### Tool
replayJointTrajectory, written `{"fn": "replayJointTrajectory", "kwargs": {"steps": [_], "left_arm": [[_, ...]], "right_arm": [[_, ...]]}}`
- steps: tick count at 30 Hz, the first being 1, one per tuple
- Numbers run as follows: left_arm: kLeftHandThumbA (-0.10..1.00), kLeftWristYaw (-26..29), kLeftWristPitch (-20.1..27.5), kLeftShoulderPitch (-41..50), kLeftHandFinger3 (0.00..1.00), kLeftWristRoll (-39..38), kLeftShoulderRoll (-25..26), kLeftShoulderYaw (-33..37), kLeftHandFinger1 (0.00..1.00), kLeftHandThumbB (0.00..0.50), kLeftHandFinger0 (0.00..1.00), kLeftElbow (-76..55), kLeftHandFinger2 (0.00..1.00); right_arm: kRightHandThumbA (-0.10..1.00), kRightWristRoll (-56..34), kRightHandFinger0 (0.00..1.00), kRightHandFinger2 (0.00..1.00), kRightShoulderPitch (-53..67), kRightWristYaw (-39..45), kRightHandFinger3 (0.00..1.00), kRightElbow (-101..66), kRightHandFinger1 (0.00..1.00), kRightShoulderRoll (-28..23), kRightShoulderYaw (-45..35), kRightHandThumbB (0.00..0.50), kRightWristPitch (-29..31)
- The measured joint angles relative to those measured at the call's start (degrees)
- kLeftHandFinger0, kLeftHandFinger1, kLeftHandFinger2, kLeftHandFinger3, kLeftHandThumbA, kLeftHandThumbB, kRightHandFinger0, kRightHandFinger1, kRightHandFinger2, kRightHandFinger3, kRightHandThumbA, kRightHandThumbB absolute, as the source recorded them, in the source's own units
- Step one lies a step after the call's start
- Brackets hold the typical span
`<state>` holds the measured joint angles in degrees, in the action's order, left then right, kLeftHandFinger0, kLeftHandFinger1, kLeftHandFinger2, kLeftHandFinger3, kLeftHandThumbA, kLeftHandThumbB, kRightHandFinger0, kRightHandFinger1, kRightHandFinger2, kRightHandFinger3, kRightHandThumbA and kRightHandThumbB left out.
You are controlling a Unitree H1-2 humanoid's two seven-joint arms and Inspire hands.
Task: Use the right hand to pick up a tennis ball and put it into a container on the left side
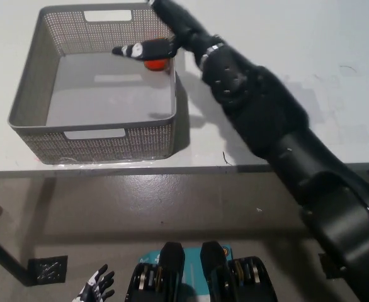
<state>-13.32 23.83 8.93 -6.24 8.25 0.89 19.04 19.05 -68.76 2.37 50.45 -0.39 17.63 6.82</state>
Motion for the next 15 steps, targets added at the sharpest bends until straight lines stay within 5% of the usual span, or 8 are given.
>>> {"fn": "replayJointTrajectory", "kwargs": {"steps": [7, 12, 15], "left_arm": [[1.00, 0.01, -0.05, -0.05, 1.00, -0.01, -0.02, -0.09, 1.00, 0.267, 1.00, 0.03, 1.00], [1.00, 0.00, -0.06, -0.35, 1.00, -0.02, -0.02, -0.25, 1.00, 0.230, 1.00, 0.48, 1.00], [1.00, 0.00, -0.07, -0.72, 1.00, -0.04, -0.01, -0.40, 1.00, 0.235, 1.00, 0.61, 1.00]], "right_arm": [[1.00, -0.82, 1.00, 1.00, 9.31, 1.13, 1.00, -15.52, 1.00, -4.50, -2.65, 0.365, -1.35], [1.00, -1.87, 1.00, 1.00, 17.79, 1.56, 1.00, -25.83, 1.00, -6.56, -5.23, 0.305, -2.23], [1.00, -2.77, 1.00, 1.00, 23.76, 1.71, 1.00, -31.98, 1.00, -7.36, -6.72, 0.312, -2.58]]}}
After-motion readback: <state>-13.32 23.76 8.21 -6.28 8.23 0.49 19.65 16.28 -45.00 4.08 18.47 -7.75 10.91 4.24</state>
